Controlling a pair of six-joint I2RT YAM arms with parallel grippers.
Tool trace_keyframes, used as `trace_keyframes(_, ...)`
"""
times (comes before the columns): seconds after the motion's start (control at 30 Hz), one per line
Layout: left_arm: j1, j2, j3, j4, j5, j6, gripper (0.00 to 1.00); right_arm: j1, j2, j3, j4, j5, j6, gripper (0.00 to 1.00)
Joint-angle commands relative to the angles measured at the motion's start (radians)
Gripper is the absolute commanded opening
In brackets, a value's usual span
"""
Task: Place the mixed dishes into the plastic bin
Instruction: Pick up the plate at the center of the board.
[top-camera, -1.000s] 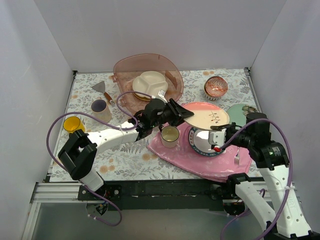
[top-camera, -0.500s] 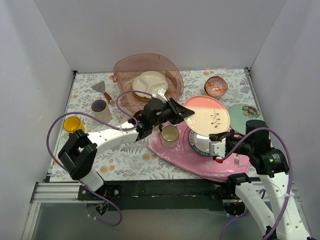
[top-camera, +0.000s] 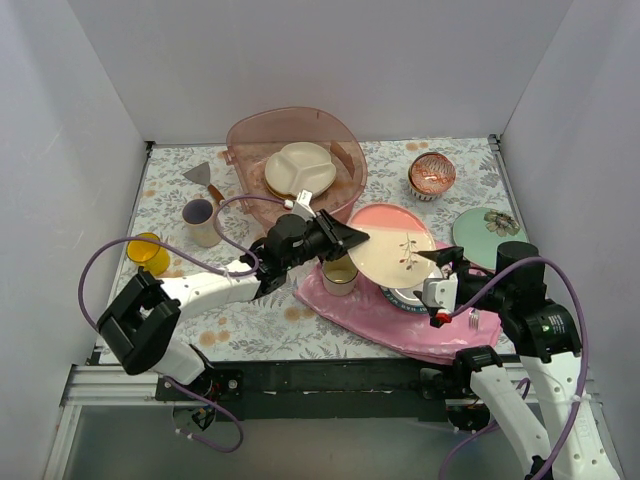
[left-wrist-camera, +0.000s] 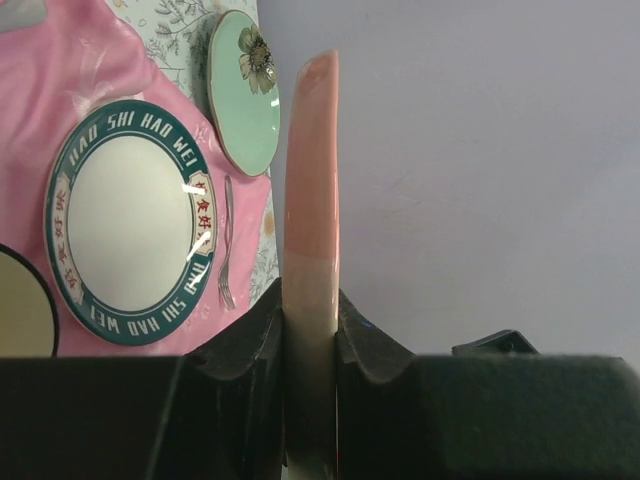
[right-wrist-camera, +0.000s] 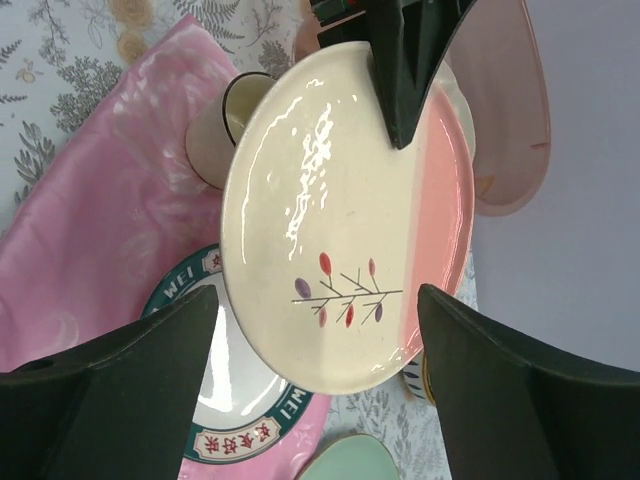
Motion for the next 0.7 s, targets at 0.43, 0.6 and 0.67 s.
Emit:
trace_keyframes(0.43,0.245,-0.254,-0.151,0.331,0.204,-0.259,0.0,-0.063,0.016,0.052,0.285,-0.038,0.658,0.99)
trace_keyframes(0.6,0.298,-0.298,-0.158,0.308,0.261,-0.201,0.0,-0.11,0.055,0.042,0.415,0.023,0.87,0.99)
trace_keyframes(0.67,0.328,-0.305,-0.164,0.31,0.29,-0.185,0.0,-0.138,0.072,0.044,0.445,0.037,0.957,0.99)
